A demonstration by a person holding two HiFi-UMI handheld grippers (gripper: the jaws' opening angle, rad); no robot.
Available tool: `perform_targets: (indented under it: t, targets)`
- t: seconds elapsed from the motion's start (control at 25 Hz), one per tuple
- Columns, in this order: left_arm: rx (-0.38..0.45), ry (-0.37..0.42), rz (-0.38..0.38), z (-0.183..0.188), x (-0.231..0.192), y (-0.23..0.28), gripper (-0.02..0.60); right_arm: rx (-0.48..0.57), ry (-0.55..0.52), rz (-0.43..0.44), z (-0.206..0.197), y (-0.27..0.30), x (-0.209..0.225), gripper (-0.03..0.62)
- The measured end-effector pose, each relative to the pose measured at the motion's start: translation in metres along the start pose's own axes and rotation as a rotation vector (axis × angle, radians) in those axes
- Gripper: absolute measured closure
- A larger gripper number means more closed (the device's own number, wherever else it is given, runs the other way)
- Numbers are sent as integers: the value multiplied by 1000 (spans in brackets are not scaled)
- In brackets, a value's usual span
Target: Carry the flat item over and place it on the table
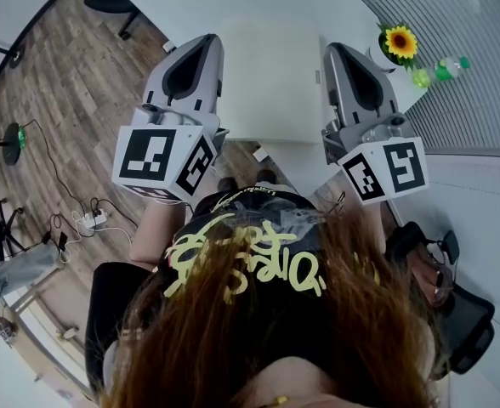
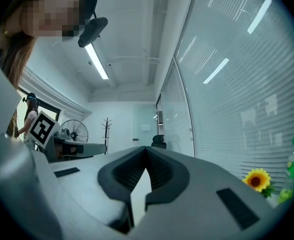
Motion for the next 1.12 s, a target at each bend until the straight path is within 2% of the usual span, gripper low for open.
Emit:
perform_targets:
  t: [1.12]
  targets:
    - [-9, -36, -2, -6, -5, -4, 586, -31, 4, -19, -4, -2, -7, 591]
Point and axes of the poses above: the fingertips, and each gripper's own axes: y forward along the fingers, x to its right, z out of its top, the point moved 10 cm from there along -y, backward along the fingers, and after that the axes turned 4 degrees about -y, right-handed, at the moved point
